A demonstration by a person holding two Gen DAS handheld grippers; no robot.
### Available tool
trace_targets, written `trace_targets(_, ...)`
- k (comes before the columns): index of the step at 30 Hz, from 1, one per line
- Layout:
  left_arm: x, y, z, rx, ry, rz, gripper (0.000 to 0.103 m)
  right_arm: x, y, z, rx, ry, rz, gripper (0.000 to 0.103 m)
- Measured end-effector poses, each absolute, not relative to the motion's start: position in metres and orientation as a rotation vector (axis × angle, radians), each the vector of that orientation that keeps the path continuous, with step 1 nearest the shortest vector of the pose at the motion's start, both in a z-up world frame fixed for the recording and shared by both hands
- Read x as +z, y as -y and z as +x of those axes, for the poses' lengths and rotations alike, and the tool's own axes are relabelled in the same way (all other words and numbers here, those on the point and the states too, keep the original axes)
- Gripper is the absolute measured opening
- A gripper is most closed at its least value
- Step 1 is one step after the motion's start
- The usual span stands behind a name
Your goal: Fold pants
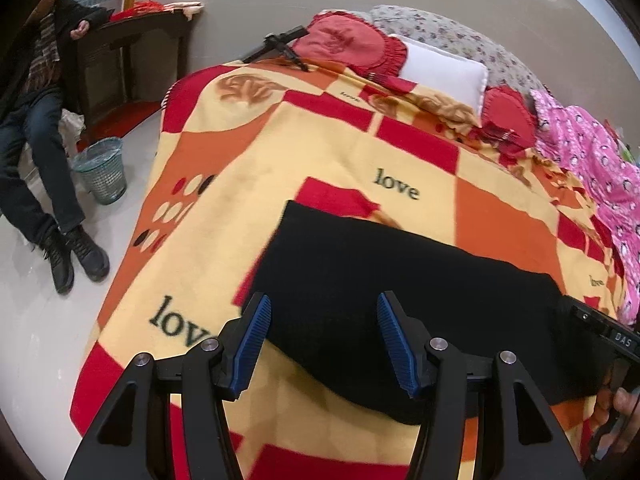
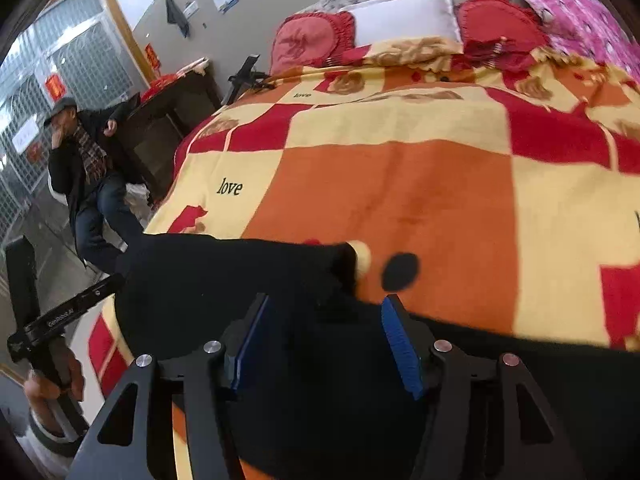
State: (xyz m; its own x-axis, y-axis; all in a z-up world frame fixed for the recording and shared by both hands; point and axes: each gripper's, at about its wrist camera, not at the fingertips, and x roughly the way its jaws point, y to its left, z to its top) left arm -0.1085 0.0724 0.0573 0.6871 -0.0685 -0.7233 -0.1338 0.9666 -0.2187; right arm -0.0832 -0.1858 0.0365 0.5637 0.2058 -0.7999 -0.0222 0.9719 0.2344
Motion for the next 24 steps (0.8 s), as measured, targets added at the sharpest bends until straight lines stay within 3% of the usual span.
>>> trace_targets(4,0.044,-0.071,-0.090,0.039,-0.834,-0.257,0.060,0.021,0.176,-0.066,0.038,-0.992,0.106,0.058)
trace_targets(8,0.033,-0.072,-0.064,0.039,-0.843,-0.235,0.071,0.012,0.176,-0.056,0.014,-0.988,0.080,0.058)
trace_targets(14,0.033,-0.077,-0.055,0.030,-0.865,-0.253,0.070,0.021,0.179,-0.061,0.003,-0.983,0.103,0.059)
trace_targets(24,0.064,-0.056,-0.105,0.008,-0.777,-0.203,0.068,0.055,0.159,-0.111,0.101,-0.937,0.062,0.062)
